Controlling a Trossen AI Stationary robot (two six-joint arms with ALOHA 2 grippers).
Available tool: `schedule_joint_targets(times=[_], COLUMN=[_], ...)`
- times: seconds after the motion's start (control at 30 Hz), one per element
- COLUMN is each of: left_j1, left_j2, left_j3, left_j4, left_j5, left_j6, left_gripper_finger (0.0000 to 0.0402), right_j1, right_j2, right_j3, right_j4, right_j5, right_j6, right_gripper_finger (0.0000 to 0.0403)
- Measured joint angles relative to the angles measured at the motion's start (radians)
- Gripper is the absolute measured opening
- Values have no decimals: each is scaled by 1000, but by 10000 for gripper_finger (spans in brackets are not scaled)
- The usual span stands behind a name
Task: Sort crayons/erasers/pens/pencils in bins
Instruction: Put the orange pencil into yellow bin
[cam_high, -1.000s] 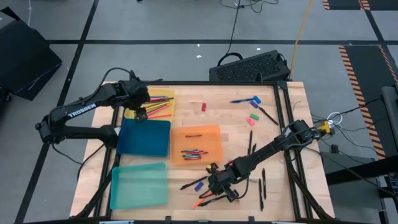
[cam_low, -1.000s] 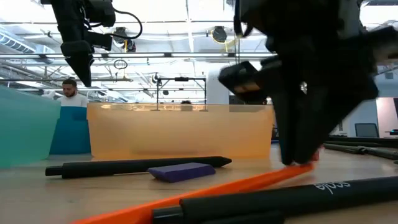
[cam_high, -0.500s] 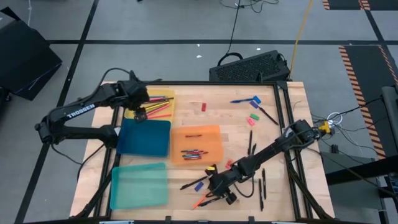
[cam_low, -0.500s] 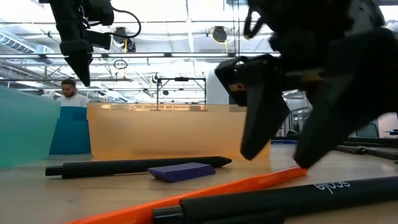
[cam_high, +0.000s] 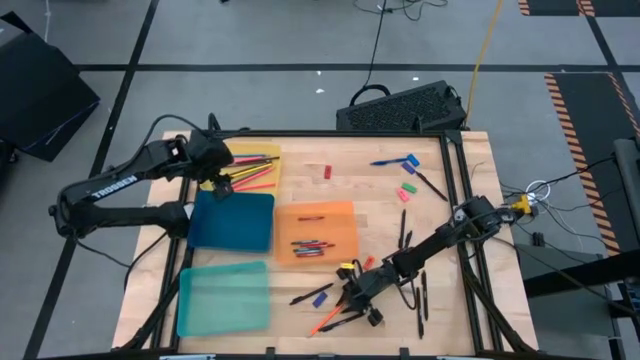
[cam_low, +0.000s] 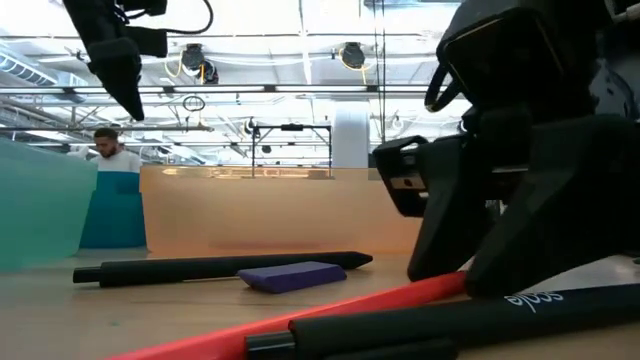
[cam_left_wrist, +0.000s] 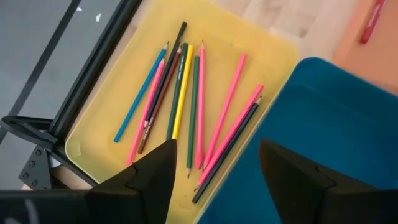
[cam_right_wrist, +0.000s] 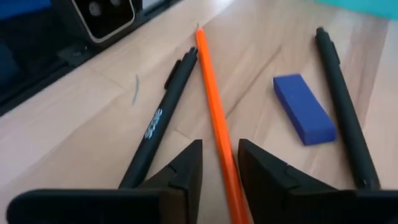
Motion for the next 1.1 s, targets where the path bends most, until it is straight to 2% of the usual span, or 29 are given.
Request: schedule_joint_targets(times=[0.3, 0.6, 0.9, 1.1], left_j1=[-6, -6, -6, -6], left_j2=[-12, -11, -11, -13], left_j3=[0, 0, 0, 0], left_j4=[10, 33, 145, 187], left_j5=[0, 0, 1, 8], left_j6=[3, 41, 23, -13], left_gripper_finger=[227, 227, 227, 227], right_j1=[-11, -11, -12, 1], right_j2=[159, 162, 159, 107], right_j3=[2, 2, 3, 4], right_j4=[240, 160, 120, 50], right_j5=[-5, -8, -46, -7], right_j6=[3, -2, -2, -6], right_gripper_finger=[82, 64, 17, 13])
